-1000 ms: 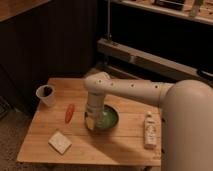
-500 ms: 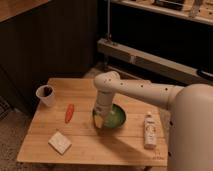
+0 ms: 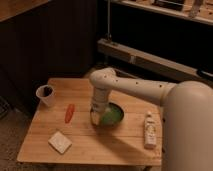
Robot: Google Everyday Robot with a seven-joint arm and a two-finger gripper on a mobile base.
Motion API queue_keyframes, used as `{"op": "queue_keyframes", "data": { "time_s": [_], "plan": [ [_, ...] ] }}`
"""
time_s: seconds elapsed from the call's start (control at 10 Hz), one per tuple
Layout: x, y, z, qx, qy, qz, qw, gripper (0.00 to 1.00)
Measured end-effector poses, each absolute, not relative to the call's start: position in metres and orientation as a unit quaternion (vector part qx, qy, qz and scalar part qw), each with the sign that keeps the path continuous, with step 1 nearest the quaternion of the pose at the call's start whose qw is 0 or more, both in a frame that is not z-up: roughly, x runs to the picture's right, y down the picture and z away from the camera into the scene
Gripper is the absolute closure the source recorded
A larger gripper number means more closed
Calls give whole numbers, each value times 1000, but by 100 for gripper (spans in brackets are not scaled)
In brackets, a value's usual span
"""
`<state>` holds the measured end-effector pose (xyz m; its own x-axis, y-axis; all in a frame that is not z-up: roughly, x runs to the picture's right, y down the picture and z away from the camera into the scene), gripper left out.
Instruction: Drag the ceramic bowl in a circle
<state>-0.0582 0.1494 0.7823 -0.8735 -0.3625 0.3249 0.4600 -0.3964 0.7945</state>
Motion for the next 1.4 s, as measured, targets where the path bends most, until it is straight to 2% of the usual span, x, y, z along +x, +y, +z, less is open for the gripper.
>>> {"op": "queue_keyframes", "data": {
  "time_s": [0.3,0.5,0.9,1.2,1.4],
  "plan": [
    [-86,99,808,-24,-484,-844,230,100],
    [-80,74,834,-19,-477,-846,236,100],
    [-32,90,889,-51,-478,-832,276,100],
    [29,118,906,-88,-480,-814,315,100],
    [25,117,906,-80,-482,-810,324,100]
  ]
}}
